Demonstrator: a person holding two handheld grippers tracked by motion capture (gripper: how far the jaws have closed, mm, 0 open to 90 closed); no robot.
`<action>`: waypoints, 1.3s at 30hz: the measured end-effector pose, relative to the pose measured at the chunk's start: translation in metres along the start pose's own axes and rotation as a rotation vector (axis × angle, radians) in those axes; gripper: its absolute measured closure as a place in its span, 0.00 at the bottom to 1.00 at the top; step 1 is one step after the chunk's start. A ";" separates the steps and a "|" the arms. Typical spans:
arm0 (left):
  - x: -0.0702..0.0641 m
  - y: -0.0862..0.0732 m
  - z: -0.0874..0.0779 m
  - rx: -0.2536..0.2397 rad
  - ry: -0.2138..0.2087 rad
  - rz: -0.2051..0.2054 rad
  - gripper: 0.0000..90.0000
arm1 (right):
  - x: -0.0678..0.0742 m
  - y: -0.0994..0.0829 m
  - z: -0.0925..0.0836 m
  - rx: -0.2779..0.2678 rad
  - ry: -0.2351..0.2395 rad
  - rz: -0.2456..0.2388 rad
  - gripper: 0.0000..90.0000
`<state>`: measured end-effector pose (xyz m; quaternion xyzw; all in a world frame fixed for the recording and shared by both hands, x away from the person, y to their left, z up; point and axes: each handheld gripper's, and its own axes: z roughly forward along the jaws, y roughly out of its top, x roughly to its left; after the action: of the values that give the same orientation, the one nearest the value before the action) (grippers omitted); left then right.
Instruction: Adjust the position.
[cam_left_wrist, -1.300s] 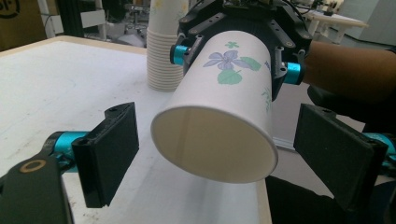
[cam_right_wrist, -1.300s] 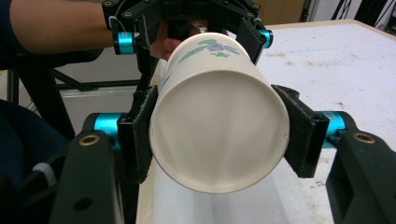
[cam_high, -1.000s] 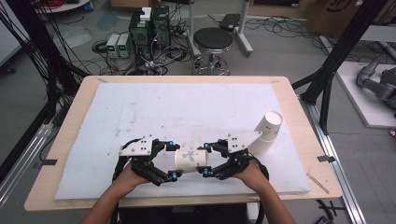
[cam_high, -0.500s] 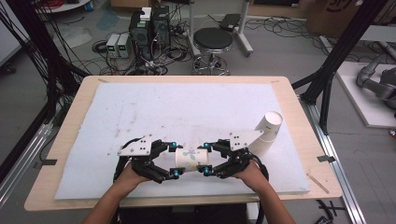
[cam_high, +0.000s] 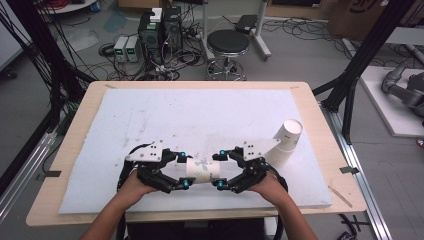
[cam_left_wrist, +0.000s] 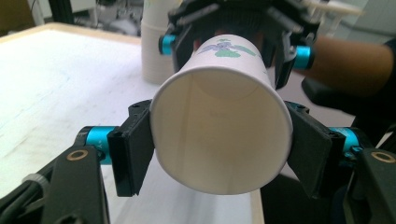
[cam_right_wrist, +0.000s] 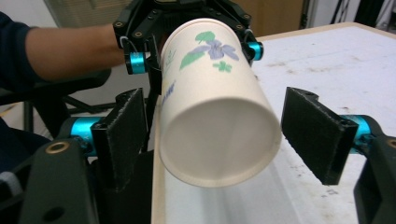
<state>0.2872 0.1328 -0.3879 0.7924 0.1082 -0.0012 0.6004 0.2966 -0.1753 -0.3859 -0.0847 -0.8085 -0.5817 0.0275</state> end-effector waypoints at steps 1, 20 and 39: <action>0.000 0.002 -0.001 0.017 0.009 0.003 0.34 | 0.000 0.002 0.000 0.002 -0.002 0.001 0.25; 0.000 0.034 -0.010 0.316 0.089 0.082 0.34 | 0.003 0.031 0.021 0.236 -0.088 -0.134 0.25; 0.000 0.061 0.008 0.571 0.113 0.138 0.34 | 0.005 0.047 0.043 0.429 -0.134 -0.246 0.25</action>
<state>0.2988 0.1092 -0.3323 0.9335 0.0825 0.0535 0.3449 0.3016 -0.1199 -0.3550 -0.0160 -0.9177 -0.3889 -0.0798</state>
